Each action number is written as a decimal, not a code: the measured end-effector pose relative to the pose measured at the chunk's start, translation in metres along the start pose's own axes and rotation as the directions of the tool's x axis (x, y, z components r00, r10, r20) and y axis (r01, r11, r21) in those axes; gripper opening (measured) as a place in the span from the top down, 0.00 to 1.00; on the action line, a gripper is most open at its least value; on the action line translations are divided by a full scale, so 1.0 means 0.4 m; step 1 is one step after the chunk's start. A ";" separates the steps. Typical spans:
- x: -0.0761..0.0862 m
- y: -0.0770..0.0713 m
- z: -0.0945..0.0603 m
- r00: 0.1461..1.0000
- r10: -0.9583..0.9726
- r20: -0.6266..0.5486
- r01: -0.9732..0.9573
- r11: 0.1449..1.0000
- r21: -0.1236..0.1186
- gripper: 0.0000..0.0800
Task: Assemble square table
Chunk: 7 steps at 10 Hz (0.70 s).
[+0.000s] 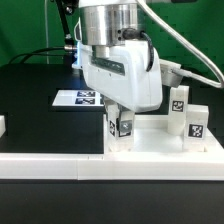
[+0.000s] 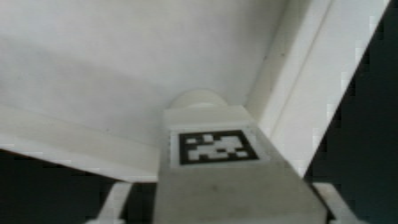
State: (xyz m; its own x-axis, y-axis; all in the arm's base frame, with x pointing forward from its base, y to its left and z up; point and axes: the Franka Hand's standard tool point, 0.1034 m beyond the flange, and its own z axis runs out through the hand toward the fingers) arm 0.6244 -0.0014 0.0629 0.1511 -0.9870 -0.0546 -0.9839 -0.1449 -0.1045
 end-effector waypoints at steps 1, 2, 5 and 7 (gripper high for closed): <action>0.009 0.002 0.000 0.993 0.121 0.012 -0.121 0.993 -0.011 0.64; 0.012 0.005 0.001 0.958 0.282 0.047 -0.281 0.959 -0.036 0.64; 0.010 0.005 0.001 0.884 0.464 0.062 -0.461 0.885 -0.065 0.64; 0.007 0.005 0.000 0.848 0.527 0.056 -0.523 0.849 -0.071 0.64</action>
Offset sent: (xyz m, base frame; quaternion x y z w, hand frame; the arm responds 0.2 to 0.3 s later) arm 0.0000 0.0000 0.0000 0.0000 0.0000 0.1938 0.9810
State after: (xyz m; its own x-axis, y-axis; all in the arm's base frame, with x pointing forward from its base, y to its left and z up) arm 0.6230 -0.0044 0.0624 -0.3850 -0.9095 -0.1569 -0.9215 0.3883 0.0100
